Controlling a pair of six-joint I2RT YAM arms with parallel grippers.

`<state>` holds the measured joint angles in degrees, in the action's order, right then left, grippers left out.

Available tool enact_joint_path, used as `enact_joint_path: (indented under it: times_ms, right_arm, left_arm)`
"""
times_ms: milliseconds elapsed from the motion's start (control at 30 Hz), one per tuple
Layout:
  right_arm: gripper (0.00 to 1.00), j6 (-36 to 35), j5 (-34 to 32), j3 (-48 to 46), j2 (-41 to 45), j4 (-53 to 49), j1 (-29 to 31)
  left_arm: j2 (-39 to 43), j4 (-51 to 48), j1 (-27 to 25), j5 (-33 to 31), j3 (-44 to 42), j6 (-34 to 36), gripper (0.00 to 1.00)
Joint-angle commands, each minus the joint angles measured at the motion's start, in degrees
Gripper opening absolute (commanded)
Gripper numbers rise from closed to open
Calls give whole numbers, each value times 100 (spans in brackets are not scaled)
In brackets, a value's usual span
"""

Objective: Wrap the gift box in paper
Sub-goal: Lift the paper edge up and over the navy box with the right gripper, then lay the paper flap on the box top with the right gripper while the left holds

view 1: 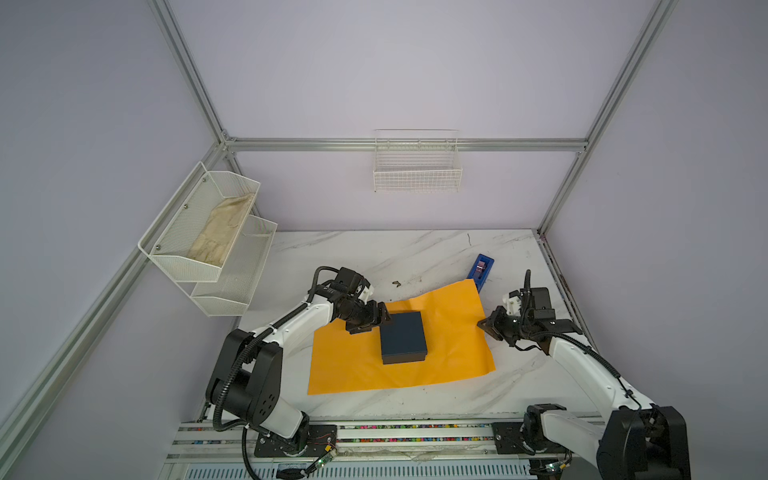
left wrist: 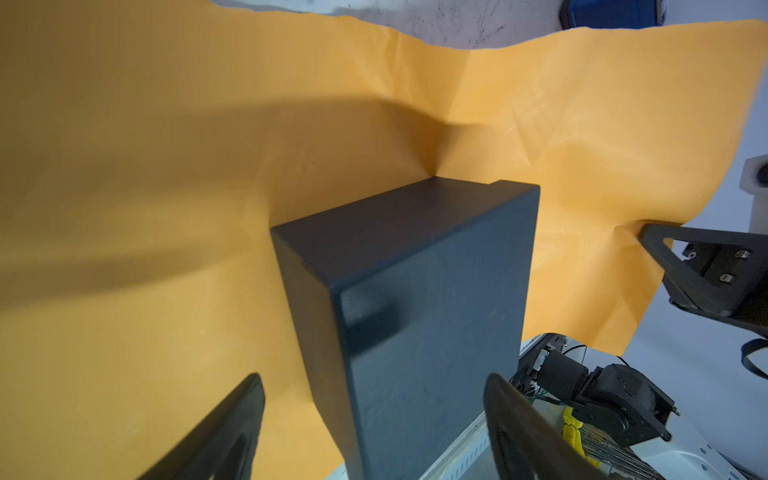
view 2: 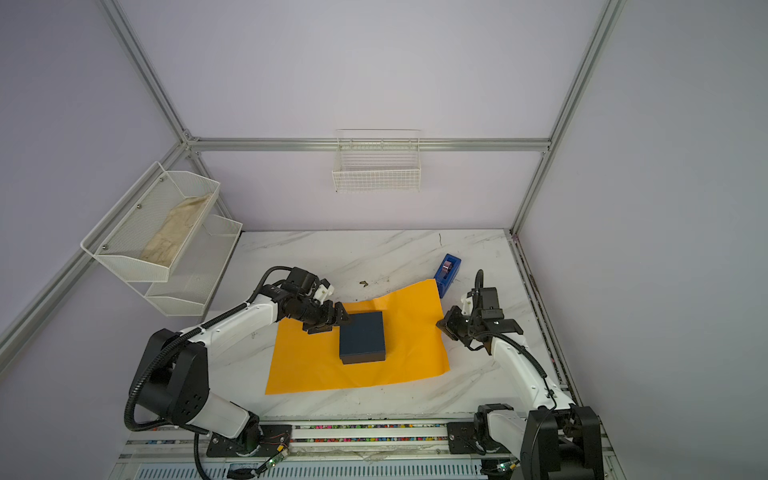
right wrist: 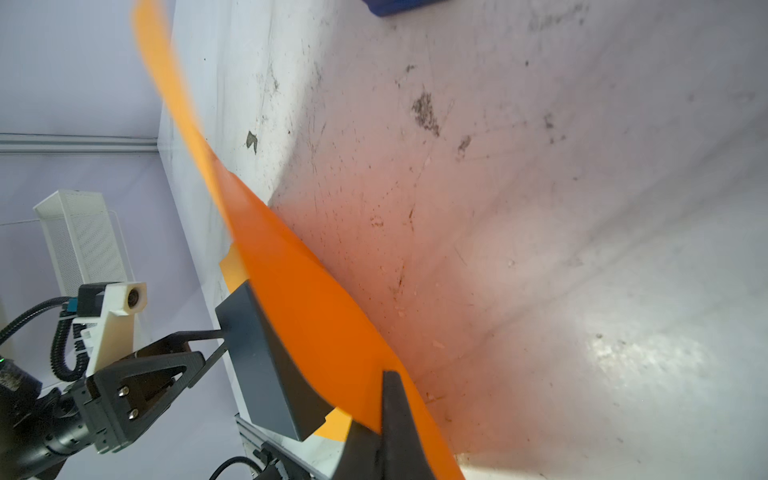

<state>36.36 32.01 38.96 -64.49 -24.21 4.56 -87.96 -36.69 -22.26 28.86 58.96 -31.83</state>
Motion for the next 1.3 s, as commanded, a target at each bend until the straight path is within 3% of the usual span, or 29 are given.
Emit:
enact_joint_path:
  times_ms: [0,200,467,667,1000,1267]
  right_arm:
    - [0,-453,-379,278,-144,-526,10]
    - [0,-114,-135,663,-205,-409,416]
    - [0,974,-553,1403,-1013,242,2241]
    - [0,1372,-690,1879,-1802,764,3154]
    - [0,1585,-747,2318,-2537,1129,3821]
    - [1,1576,-782,2332,-2648,1146,3938]
  left_arm:
    - [253,-170,3,-85,639,142,82]
    - [286,-225,3,-91,803,126,81]
    - [390,-183,-6,125,1216,-36,80]
    - [460,156,-63,481,1214,-397,79]
    - [295,1048,-310,383,959,-1152,75]
    - [-180,882,-445,-131,1179,-1225,57]
